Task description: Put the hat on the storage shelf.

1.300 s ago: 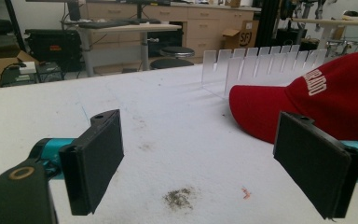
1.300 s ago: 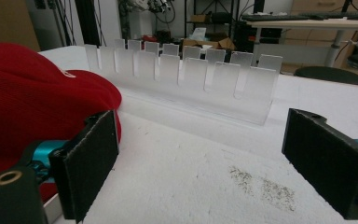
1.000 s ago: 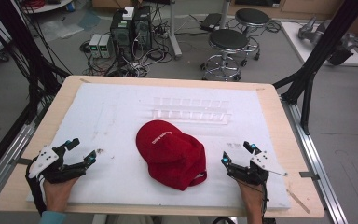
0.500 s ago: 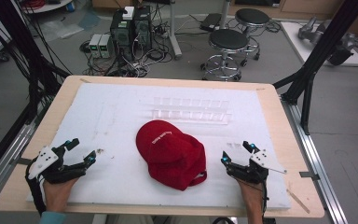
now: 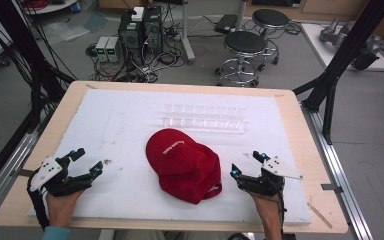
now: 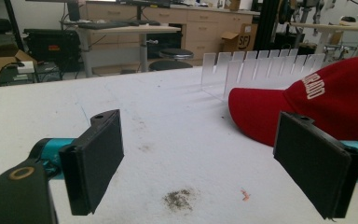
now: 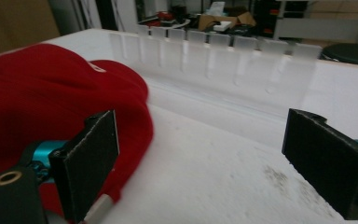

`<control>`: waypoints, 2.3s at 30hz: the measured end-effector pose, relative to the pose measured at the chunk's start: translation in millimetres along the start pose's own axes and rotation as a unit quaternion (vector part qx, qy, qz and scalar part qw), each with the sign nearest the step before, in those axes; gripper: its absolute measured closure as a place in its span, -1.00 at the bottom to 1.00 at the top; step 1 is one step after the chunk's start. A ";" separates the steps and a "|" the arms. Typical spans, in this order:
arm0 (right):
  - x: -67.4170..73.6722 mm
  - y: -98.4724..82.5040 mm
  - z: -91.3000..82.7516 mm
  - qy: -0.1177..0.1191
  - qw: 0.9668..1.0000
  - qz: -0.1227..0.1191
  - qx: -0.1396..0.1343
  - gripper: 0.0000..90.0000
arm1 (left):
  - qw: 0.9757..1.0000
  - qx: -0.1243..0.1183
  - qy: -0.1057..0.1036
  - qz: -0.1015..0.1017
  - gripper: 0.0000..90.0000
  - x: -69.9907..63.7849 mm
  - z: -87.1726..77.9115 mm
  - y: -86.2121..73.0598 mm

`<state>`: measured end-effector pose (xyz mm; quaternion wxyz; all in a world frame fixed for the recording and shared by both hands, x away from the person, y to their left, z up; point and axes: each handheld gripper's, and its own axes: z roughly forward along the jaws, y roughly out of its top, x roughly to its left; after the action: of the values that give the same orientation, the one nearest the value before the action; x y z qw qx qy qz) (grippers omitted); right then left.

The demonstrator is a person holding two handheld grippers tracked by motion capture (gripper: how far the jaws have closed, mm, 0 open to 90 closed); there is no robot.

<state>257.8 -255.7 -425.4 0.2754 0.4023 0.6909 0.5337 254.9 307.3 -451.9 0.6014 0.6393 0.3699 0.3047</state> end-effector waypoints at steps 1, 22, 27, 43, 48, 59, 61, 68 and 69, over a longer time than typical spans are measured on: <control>4.6 5.1 -1.1 0.006 1.000 0.001 0.001 -0.79 | 1.000 0.000 0.000 0.000 -0.64 0.0 0.0 0.0; 105.9 40.8 17.5 0.057 0.995 -0.052 0.068 -0.78 | 1.000 0.002 -0.001 -0.004 -0.64 0.5 0.2 0.1; 113.6 36.7 26.3 0.043 0.992 -0.062 0.096 -0.78 | 1.000 0.002 -0.001 -0.003 -0.64 0.7 0.3 0.1; 98.3 25.3 44.4 0.058 0.983 -0.026 0.173 0.22 | 1.000 0.004 -0.001 -0.003 -0.64 0.5 0.7 0.3; 97.1 23.0 48.4 0.063 0.981 -0.014 0.183 0.60 | 1.000 0.004 -0.001 -0.001 -0.64 0.3 0.9 0.3; 98.6 30.8 47.2 0.079 0.982 -0.049 0.167 0.82 | 1.000 0.010 -0.006 -0.002 -0.64 0.9 2.0 0.9; 99.6 35.4 45.8 0.081 0.981 -0.064 0.163 0.82 | 1.000 0.012 -0.009 -0.003 -0.64 1.4 2.0 1.1; 95.8 52.7 43.1 0.101 0.979 -0.097 0.151 0.82 | 0.999 0.019 -0.022 -0.012 -0.64 4.0 3.7 1.9; 94.1 57.7 42.6 0.106 0.978 -0.106 0.146 0.82 | 0.999 0.023 -0.026 -0.011 -0.64 4.3 4.1 2.2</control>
<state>258.0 -147.6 -377.3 0.1939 0.3035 0.8257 0.4341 260.9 308.7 -450.4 0.5994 0.6565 0.3679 0.2727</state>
